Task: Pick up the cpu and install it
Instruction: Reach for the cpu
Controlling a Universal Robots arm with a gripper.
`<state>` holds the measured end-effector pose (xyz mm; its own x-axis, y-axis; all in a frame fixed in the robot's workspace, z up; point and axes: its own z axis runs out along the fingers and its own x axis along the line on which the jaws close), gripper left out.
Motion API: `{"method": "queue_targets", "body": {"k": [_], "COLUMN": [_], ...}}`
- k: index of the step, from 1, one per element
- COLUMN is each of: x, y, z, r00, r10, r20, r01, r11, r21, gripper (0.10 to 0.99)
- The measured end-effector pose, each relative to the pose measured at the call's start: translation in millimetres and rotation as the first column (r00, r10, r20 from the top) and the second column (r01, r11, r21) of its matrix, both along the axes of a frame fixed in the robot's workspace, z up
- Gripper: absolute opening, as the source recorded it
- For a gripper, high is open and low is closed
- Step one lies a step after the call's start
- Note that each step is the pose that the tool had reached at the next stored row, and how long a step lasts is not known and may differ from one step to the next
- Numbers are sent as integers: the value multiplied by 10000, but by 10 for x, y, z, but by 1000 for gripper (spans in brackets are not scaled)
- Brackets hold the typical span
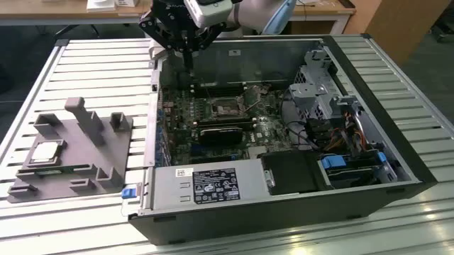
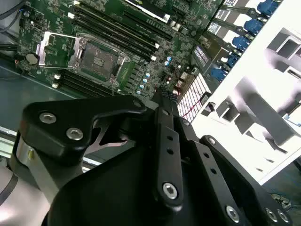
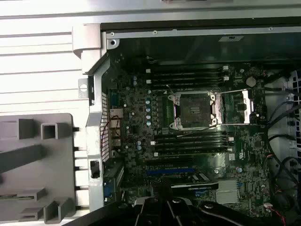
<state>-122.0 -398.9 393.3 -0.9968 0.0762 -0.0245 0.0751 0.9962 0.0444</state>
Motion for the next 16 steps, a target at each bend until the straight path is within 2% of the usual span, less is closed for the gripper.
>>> {"method": "queue_targets", "body": {"k": [16], "x": [-50], "y": [0], "z": [0], "r00": [10000], "r10": [0], "r20": [0], "r01": [0], "r11": [10000], "r21": [0], "gripper": [106]}}
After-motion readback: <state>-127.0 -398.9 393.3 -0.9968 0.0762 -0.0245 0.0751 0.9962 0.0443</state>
